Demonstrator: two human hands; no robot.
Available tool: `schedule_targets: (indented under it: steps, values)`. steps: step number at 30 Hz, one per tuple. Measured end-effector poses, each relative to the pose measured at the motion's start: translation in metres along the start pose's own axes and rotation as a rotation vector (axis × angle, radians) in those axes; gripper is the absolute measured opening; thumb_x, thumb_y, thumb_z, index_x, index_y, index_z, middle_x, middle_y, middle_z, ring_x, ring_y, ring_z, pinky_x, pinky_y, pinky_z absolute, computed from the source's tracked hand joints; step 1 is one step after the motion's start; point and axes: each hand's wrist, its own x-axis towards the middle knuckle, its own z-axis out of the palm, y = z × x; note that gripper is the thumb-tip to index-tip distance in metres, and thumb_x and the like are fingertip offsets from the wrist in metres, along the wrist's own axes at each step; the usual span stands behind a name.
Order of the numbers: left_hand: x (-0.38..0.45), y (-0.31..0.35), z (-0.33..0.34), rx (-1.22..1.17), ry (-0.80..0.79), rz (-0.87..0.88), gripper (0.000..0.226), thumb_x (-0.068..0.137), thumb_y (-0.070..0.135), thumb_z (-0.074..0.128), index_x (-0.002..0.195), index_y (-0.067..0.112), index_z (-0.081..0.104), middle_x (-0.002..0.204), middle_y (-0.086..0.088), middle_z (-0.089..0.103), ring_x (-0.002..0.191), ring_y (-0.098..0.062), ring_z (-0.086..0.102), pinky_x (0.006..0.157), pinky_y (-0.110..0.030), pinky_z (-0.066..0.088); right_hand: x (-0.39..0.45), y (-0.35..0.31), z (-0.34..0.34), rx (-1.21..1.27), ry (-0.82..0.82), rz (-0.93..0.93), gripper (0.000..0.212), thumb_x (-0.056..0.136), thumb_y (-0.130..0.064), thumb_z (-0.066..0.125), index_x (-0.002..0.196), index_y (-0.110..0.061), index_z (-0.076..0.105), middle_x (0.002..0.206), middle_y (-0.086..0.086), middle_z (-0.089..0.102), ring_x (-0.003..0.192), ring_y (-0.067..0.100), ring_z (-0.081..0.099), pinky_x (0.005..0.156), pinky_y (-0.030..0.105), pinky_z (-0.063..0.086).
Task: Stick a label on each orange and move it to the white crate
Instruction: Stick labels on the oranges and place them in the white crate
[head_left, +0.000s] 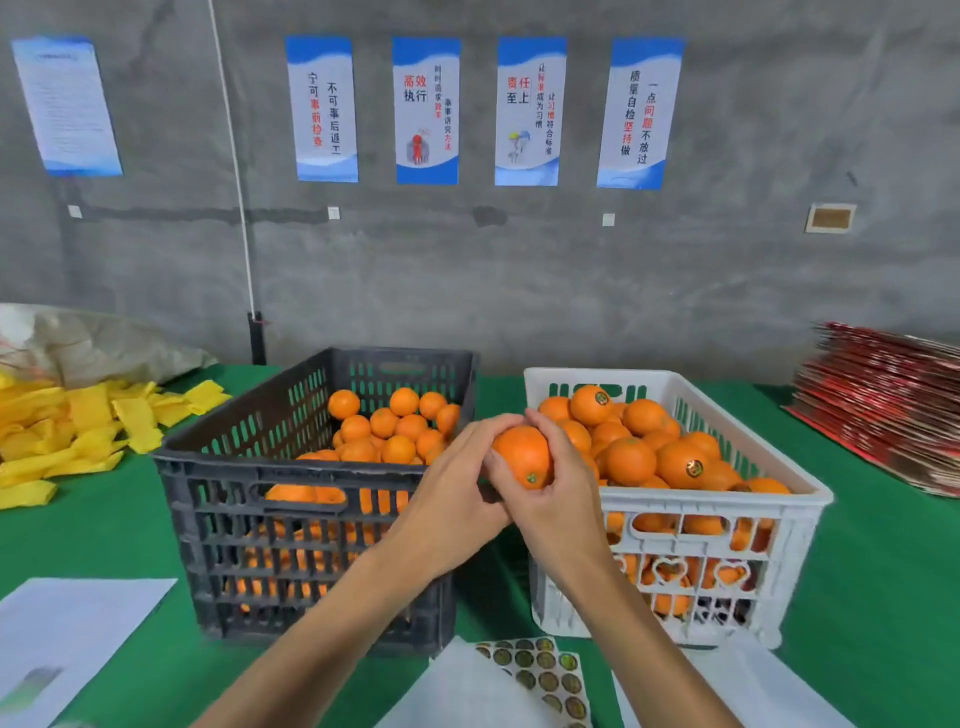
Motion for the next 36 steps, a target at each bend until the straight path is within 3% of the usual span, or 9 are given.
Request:
schedule_targets:
  steps: [6, 8, 11, 13, 17, 24, 28, 36]
  values:
    - [-0.07, -0.005, 0.031, 0.051, -0.1, -0.087, 0.072, 0.08, 0.028, 0.076, 0.14, 0.053, 0.044, 0.134, 0.029, 0.047, 0.124, 0.002, 0.052, 0.094, -0.014, 0.049, -0.067, 0.042, -0.011, -0.051, -0.163, 0.156, 0.079, 0.082, -0.073, 0.062, 0.15, -0.041, 0.039, 0.143, -0.017, 0.053, 0.122, 0.0, 0.054, 0.101, 0.028, 0.052]
    - [-0.093, -0.011, 0.036, 0.06, -0.122, -0.156, 0.067, 0.08, 0.042, 0.074, 0.137, 0.057, 0.043, 0.133, 0.031, 0.046, 0.118, -0.001, 0.055, 0.089, -0.015, 0.049, -0.096, 0.055, -0.012, -0.071, -0.28, 0.225, 0.078, 0.089, -0.08, 0.045, 0.155, -0.043, 0.028, 0.151, -0.016, 0.045, 0.126, -0.002, 0.051, 0.105, 0.024, 0.047]
    - [-0.124, -0.027, 0.035, 0.068, -0.116, -0.266, 0.064, 0.079, 0.054, 0.075, 0.133, 0.062, 0.042, 0.132, 0.035, 0.043, 0.106, -0.001, 0.059, 0.081, -0.017, 0.049, -0.143, 0.077, -0.01, -0.272, -0.415, 0.277, 0.076, 0.095, -0.08, 0.016, 0.16, -0.039, 0.018, 0.163, -0.013, 0.031, 0.147, 0.007, 0.032, 0.12, 0.034, 0.031]
    - [-0.139, -0.038, 0.03, 0.075, -0.098, -0.296, 0.067, 0.079, 0.055, 0.079, 0.135, 0.06, 0.042, 0.133, 0.036, 0.043, 0.114, 0.007, 0.054, 0.088, -0.02, 0.05, -0.166, 0.087, -0.01, -0.487, -0.529, 0.179, 0.071, 0.098, -0.076, 0.014, 0.159, -0.039, 0.023, 0.166, -0.01, 0.026, 0.151, 0.01, 0.022, 0.122, 0.032, 0.022]
    - [-0.15, -0.049, 0.025, 0.084, -0.105, -0.359, 0.069, 0.08, 0.052, 0.085, 0.136, 0.056, 0.044, 0.132, 0.036, 0.044, 0.117, 0.003, 0.055, 0.095, -0.031, 0.055, -0.182, 0.1, -0.015, -0.749, -0.738, 0.074, 0.063, 0.099, -0.073, 0.023, 0.154, -0.045, 0.033, 0.171, -0.005, 0.006, 0.157, 0.017, -0.002, 0.126, 0.038, 0.0]
    - [-0.165, -0.051, 0.047, -0.085, -0.127, -0.421, 0.069, 0.079, 0.049, 0.087, 0.134, 0.059, 0.047, 0.13, 0.035, 0.048, 0.109, -0.01, 0.066, 0.081, -0.025, 0.059, -0.188, 0.121, -0.068, -0.834, -0.673, 0.185, 0.049, 0.106, -0.052, 0.027, 0.153, -0.045, 0.036, 0.171, -0.004, 0.01, 0.157, 0.019, 0.0, 0.125, 0.038, -0.006]
    - [-0.174, -0.049, 0.07, -0.092, -0.224, -0.403, 0.072, 0.081, 0.048, 0.086, 0.138, 0.058, 0.044, 0.136, 0.034, 0.045, 0.117, 0.001, 0.059, 0.093, -0.03, 0.059, -0.189, 0.131, -0.097, -0.862, -0.634, 0.26, 0.045, 0.108, -0.04, 0.03, 0.152, -0.044, 0.038, 0.17, -0.001, 0.014, 0.158, 0.021, 0.005, 0.126, 0.039, -0.001]
    - [-0.186, -0.039, 0.074, 0.102, -0.38, -0.235, 0.074, 0.084, 0.061, 0.076, 0.144, 0.06, 0.033, 0.143, 0.04, 0.034, 0.124, 0.015, 0.046, 0.1, -0.018, 0.045, -0.192, 0.137, -0.124, -0.955, -0.427, 0.344, 0.043, 0.109, -0.033, 0.026, 0.144, -0.037, 0.051, 0.167, -0.002, 0.026, 0.155, 0.023, 0.018, 0.127, 0.039, 0.006]
